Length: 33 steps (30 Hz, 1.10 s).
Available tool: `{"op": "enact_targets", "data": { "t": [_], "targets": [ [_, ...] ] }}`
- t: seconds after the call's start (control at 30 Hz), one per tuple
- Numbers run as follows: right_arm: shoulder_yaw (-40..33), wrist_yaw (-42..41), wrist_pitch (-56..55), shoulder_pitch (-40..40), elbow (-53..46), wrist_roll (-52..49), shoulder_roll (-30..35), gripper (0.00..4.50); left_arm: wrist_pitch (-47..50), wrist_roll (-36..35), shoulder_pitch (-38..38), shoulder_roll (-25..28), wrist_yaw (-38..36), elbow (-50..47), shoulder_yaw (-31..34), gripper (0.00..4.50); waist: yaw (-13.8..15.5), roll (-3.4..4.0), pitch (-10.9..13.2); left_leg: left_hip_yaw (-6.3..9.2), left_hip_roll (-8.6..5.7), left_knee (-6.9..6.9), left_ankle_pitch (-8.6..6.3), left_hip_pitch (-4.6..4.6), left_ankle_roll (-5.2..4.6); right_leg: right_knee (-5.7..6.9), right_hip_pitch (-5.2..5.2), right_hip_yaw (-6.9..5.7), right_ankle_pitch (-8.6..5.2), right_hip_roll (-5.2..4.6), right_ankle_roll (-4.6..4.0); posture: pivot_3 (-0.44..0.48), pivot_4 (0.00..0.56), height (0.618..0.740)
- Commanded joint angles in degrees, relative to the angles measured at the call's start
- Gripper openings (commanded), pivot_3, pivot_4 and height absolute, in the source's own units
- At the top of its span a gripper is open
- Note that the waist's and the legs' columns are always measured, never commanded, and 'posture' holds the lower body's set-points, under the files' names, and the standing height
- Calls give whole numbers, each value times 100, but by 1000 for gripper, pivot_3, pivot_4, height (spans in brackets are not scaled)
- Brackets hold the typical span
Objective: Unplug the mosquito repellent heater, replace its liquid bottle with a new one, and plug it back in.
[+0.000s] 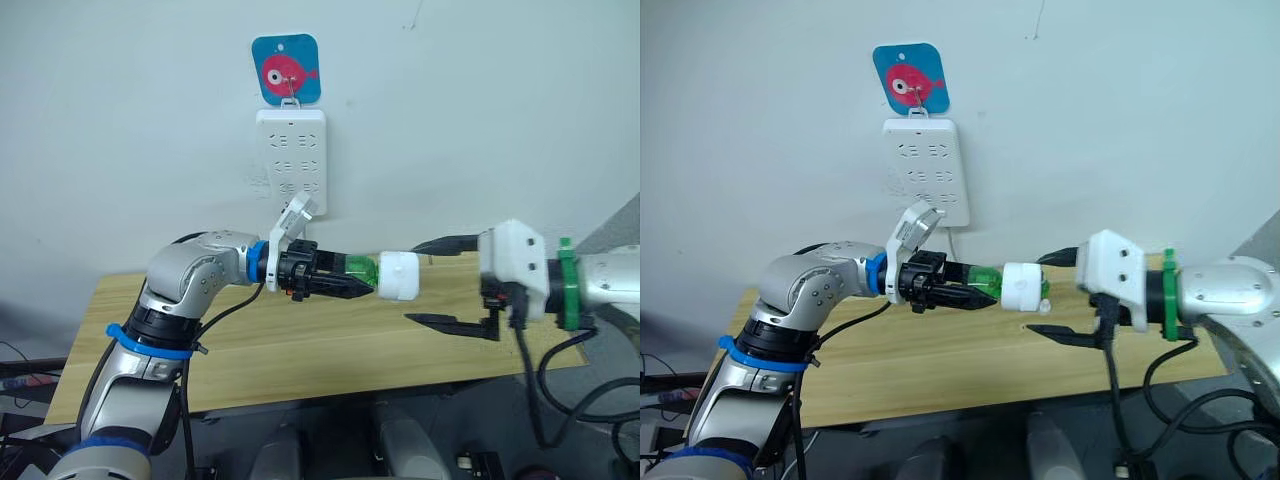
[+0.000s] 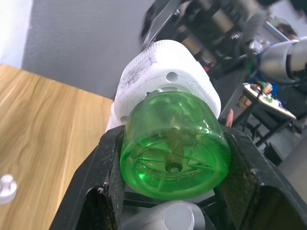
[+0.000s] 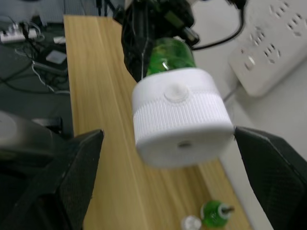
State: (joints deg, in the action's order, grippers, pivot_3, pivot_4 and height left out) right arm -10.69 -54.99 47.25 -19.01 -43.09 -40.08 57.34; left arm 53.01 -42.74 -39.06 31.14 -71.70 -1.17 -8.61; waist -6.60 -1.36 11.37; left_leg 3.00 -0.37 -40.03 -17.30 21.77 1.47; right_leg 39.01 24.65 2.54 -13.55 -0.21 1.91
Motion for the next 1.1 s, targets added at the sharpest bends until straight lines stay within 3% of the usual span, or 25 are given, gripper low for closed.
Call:
{"op": "enact_targets", "data": {
  "t": [0.03, 0.17, 0.4, 0.43, 0.7, 1.1],
  "targets": [
    [-760, 17, 345, 384, 84, -373, 225, 4129, 322, -364, -76, 56, -118, -13, 262, 2272, 0, -1, 0, 0, 0, 0, 0, 1, 0, 0, 0, -1, 0, 0, 0, -230, 138, 730],
    [-243, 75, -608, 841, 548, 650, 179, 2814, 875, -723, -169, 241, -444, -95, 234, 2272, -19, -3, -3, -12, -1, 0, 0, 0, -1, -2, -2, 1, -1, 4, 2, -236, 133, 730],
    [1184, 13, -1276, 200, 1246, 1248, -575, 174, 1433, -1075, -368, 321, -567, -64, 329, 2272, -159, -3, -4, -9, 2, 1, 0, -4, 0, 1, -2, 3, -1, 6, 2, -222, 134, 730],
    [1308, -6, -1224, 132, 1265, 1185, -704, 3, 1536, -1160, -382, 299, -515, -56, 391, 2272, -159, -3, -4, -5, 2, 2, 0, -3, 0, 1, -1, 2, -1, 6, 2, -216, 135, 730],
    [1591, 212, -458, -105, 878, 394, -1508, 0, 1984, -1558, -299, 192, -182, -146, 627, 2272, -144, -3, -4, 12, 1, 1, 0, -1, 1, 3, -1, -1, 0, -5, 1, -206, 137, 730],
    [1142, 846, 507, 94, 124, -874, -1677, 0, 1801, -1539, -261, 30, 204, -25, 720, 2272, -137, -2, -4, 14, 0, 2, 0, -2, 1, 3, -1, -3, 0, -18, 0, -211, 137, 730]
  ]
}}
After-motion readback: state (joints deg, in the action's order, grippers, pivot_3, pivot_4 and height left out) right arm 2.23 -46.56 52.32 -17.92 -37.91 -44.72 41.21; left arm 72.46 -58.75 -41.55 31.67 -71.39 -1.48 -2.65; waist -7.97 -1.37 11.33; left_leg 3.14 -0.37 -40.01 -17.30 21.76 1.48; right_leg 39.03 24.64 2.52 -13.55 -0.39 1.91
